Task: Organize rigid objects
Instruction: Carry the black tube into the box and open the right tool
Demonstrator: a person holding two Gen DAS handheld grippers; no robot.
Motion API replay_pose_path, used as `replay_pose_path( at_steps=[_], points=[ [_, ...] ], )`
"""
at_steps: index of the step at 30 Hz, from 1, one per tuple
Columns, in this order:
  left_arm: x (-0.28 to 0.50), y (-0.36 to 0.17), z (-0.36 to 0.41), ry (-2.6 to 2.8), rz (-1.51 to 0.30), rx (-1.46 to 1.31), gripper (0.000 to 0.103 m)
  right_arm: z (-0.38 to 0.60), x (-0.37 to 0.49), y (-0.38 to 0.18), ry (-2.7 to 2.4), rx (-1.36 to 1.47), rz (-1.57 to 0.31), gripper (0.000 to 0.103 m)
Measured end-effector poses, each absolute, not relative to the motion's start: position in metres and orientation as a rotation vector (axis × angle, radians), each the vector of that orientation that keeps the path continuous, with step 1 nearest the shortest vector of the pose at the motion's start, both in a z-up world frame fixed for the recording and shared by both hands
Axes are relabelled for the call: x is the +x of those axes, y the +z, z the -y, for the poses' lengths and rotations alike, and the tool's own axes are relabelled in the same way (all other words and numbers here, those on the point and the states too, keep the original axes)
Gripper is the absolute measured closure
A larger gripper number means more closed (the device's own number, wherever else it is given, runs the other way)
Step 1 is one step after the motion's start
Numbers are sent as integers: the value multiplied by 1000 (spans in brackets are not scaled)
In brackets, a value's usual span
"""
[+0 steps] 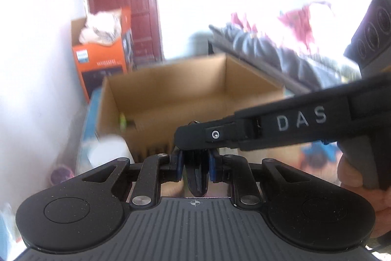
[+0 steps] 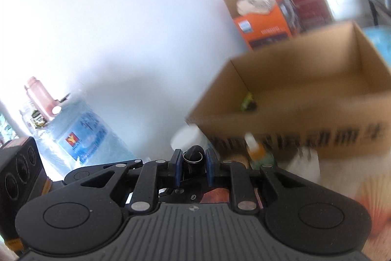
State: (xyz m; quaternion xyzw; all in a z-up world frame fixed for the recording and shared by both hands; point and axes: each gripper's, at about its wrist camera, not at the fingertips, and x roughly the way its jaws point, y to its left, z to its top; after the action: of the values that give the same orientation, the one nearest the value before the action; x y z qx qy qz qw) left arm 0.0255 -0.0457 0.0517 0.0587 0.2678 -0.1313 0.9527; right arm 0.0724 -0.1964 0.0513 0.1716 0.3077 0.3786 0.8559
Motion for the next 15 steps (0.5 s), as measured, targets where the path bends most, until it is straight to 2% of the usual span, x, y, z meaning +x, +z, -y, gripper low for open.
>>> replay_pose_path(
  at_steps=[4,7,15],
  points=[
    [58,83,39,-263,-537,106,84,188,103,83,824,334,-618,81],
    [101,94,33,-282,-593,92,84,182,144,92,820,344,-671,81],
    [202,70,32,-278,-851,127,84,177,278,46,755,514,-1000,81]
  ],
)
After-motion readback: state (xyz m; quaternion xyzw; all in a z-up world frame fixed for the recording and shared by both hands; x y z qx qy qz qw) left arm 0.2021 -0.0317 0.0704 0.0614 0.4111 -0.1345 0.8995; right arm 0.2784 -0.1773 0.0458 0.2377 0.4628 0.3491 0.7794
